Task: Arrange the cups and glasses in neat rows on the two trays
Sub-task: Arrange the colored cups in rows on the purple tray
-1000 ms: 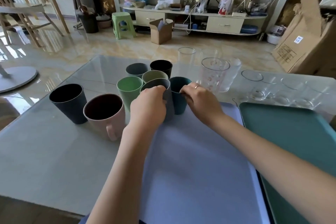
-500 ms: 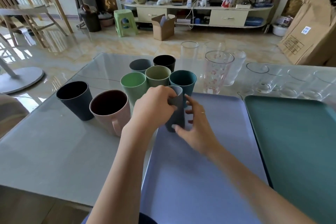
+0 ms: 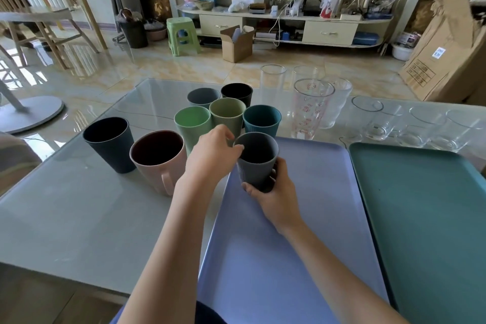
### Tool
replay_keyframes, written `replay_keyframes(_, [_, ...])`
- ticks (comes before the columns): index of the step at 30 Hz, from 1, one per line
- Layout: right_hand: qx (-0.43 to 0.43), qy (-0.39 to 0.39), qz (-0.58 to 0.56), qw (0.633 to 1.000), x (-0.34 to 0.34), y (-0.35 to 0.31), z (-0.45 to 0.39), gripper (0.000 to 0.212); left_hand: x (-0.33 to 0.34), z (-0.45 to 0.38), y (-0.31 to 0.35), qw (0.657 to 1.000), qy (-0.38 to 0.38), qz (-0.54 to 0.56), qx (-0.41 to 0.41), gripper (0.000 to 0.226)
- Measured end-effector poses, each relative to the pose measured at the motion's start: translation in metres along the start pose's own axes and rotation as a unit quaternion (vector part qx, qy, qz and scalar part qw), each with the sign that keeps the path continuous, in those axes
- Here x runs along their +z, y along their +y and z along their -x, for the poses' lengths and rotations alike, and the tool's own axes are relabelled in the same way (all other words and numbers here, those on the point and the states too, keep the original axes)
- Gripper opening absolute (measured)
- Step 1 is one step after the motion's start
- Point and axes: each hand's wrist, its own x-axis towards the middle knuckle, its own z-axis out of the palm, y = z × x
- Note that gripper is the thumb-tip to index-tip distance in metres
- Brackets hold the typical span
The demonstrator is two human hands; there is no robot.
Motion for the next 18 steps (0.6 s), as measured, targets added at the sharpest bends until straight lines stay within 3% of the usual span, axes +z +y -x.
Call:
replay_keyframes(10, [-0.011, -0.004, 0.009, 1.0, 0.0, 0.004, -0.002, 0.067, 0.008, -0.005, -0.004, 0.997, -0.033, 0.061, -0.022, 0.016])
replay_keyframes(13, [-0.009, -0.058, 0.013, 0.998, -0.003, 0.003, -0.005, 0.075, 0.004, -0.003, -0.002, 0.996, -0.047, 0.075, -0.031, 0.018])
replay_keyframes(16, [0.002, -0.137, -0.053, 0.989, -0.015, -0.009, -0.006, 0.097, -0.004, -0.004, -0.004, 0.996, 0.04, 0.066, -0.035, 0.03])
replay_keyframes(18, [0.019, -0.125, -0.079, 0.989, -0.028, -0.028, -0.002, 0.09, -0.011, -0.007, -0.005, 0.989, 0.145, -0.031, -0.018, 0.029])
